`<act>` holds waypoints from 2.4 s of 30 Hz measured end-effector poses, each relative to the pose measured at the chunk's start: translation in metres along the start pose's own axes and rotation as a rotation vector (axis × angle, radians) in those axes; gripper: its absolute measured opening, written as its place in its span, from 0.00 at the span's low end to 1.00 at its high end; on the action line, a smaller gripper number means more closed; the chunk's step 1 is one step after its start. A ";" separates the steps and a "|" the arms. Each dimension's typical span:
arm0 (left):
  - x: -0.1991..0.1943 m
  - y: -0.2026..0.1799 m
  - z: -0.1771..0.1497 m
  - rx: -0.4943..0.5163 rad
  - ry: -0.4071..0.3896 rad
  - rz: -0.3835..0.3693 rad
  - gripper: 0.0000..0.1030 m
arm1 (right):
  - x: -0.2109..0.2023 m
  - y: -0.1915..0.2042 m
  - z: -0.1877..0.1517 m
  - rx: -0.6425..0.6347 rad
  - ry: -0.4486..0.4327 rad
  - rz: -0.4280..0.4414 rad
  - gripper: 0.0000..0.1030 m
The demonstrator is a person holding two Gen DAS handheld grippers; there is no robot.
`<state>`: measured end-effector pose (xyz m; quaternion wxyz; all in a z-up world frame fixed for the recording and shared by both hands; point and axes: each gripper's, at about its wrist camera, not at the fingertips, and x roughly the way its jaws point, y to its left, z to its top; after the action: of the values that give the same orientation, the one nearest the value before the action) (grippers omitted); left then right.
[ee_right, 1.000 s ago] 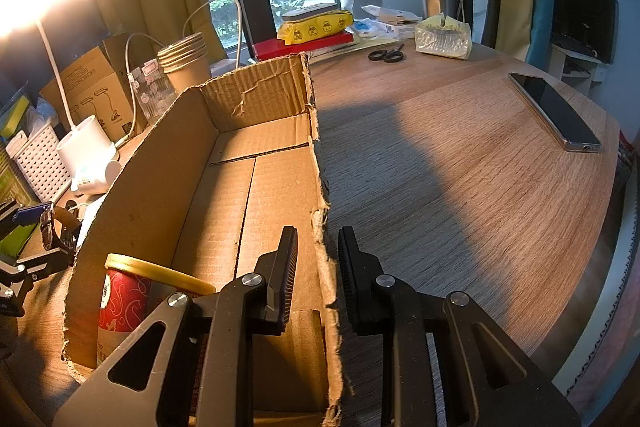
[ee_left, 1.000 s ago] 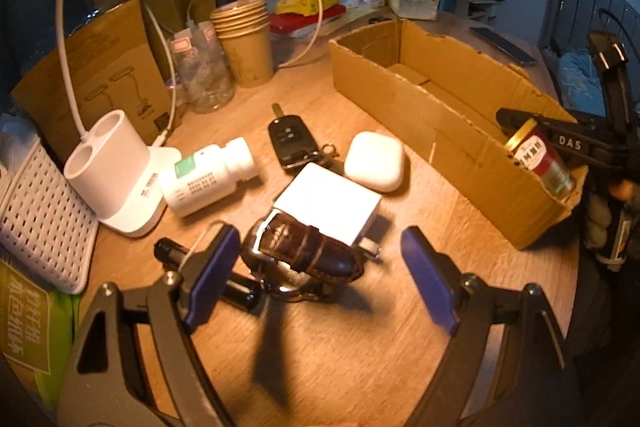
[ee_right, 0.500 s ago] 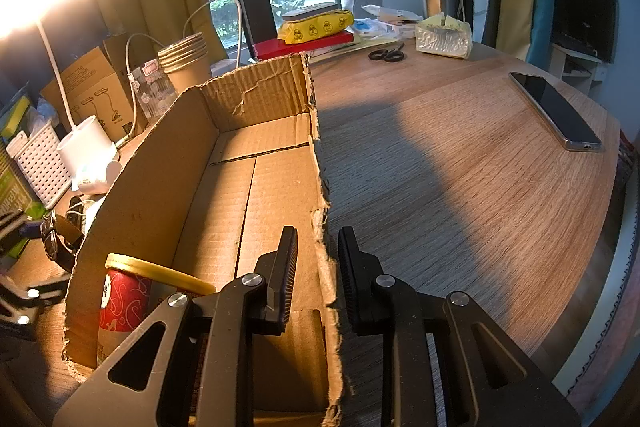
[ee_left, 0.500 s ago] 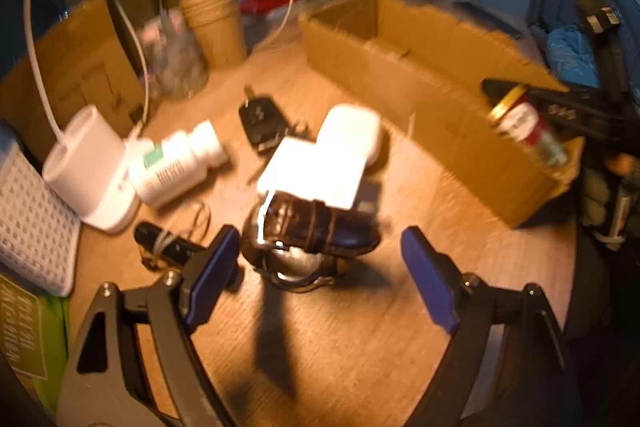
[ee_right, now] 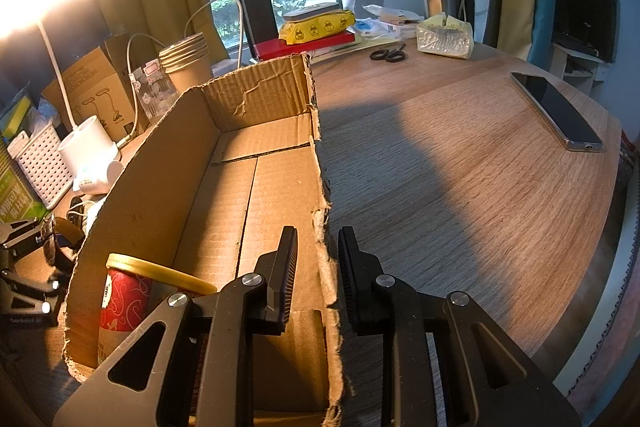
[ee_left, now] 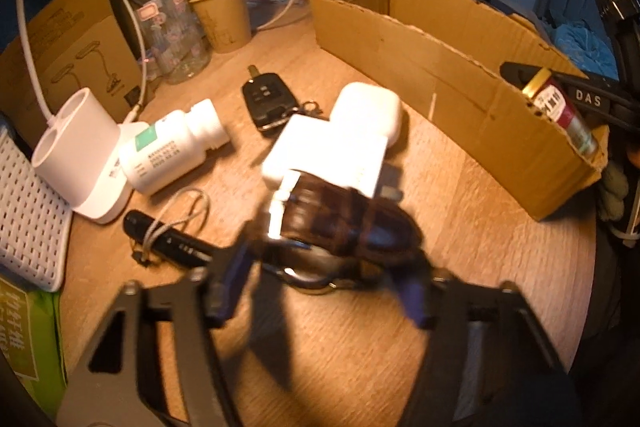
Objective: Organize rigid objects
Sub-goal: 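Move the left gripper to the brown leather watch and grasp it, then carry the watch into the box beside the tin and release it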
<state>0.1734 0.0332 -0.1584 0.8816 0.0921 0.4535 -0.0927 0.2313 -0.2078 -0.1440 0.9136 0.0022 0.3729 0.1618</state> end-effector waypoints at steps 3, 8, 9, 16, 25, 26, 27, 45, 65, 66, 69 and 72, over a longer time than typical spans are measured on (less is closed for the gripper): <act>0.000 0.001 -0.001 -0.004 -0.005 0.003 0.56 | 0.000 0.000 0.000 0.000 0.000 0.001 0.22; -0.006 0.002 -0.005 -0.017 -0.012 0.001 0.56 | 0.000 0.000 0.000 -0.002 0.001 0.008 0.22; -0.008 0.002 -0.006 -0.021 -0.015 0.000 0.56 | 0.000 0.000 0.000 -0.002 0.001 0.008 0.22; -0.028 -0.002 -0.006 -0.047 -0.057 -0.016 0.56 | 0.000 0.000 0.000 -0.002 0.001 0.008 0.22; -0.054 -0.025 0.012 -0.010 -0.135 -0.060 0.56 | -0.001 0.000 0.000 -0.002 0.001 0.009 0.22; -0.056 -0.028 0.015 -0.005 -0.142 -0.063 0.56 | 0.000 0.000 0.000 -0.001 0.001 0.009 0.22; -0.058 -0.032 0.019 0.001 -0.153 -0.069 0.56 | 0.000 0.000 0.000 -0.001 0.001 0.009 0.22; -0.064 -0.068 0.063 0.082 -0.223 -0.093 0.56 | 0.000 0.000 0.000 -0.001 0.001 0.008 0.22; -0.036 -0.099 0.102 0.115 -0.237 -0.135 0.56 | 0.000 0.004 0.000 -0.001 0.000 0.010 0.22; -0.034 -0.100 0.103 0.116 -0.236 -0.136 0.56 | 0.000 0.004 0.000 -0.001 0.000 0.010 0.22; -0.025 -0.102 0.106 0.116 -0.223 -0.144 0.56 | 0.000 0.004 0.000 -0.001 0.000 0.010 0.22; -0.018 -0.106 0.107 0.125 -0.209 -0.152 0.56 | 0.000 0.005 0.000 -0.001 0.000 0.010 0.22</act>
<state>0.2208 -0.0940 -0.0911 0.9071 0.1019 0.3581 -0.1965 0.2297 -0.2031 -0.1435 0.9129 0.0035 0.3727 0.1665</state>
